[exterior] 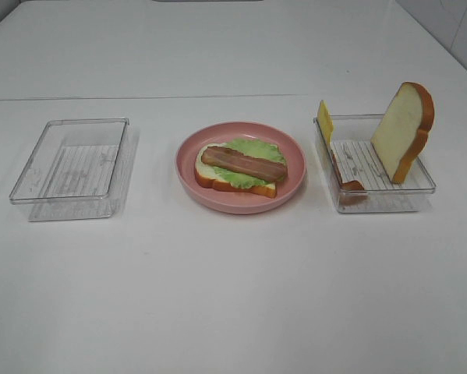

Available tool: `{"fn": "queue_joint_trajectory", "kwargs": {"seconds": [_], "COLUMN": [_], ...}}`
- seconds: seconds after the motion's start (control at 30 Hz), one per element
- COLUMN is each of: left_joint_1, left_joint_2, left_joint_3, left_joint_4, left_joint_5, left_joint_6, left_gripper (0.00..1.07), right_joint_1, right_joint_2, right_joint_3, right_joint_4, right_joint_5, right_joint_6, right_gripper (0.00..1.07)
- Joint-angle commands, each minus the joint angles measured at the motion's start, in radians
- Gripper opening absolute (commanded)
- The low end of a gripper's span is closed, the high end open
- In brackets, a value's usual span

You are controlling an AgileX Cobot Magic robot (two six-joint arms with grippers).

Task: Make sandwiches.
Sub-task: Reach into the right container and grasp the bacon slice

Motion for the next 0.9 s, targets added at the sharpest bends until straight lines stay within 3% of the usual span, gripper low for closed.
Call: {"fn": "queue_joint_trajectory", "kwargs": {"seconds": [0.03,0.47,0.7,0.9], "left_joint_1": [0.002,0.008,0.149,0.170], "left_joint_2": [-0.009,-0.078,-0.258,-0.278], "left_joint_3": [0.006,0.006,0.006,0.006], "left_joint_4": [-0.025,-0.030,-0.030,-0.030], "left_joint_5": [-0.025,-0.025,-0.025,-0.025], "left_joint_6": [0.005,0.002,0.002,0.002], "left_gripper": [1.00,1.00,1.00,1.00], "right_joint_1": [-0.003,-0.003,-0.003,-0.003], "right_joint_2": [-0.035,-0.035,-0.035,-0.032], "right_joint_3": [-0.005,-0.005,-0.005,-0.005], "right_joint_4": [0.003,0.003,0.003,0.003], "right_joint_5": [0.003,0.003,0.003,0.003], "right_joint_6": [-0.001,-0.001,-0.001,-0.001], "right_gripper": [0.99,0.99,0.99,0.99]}}
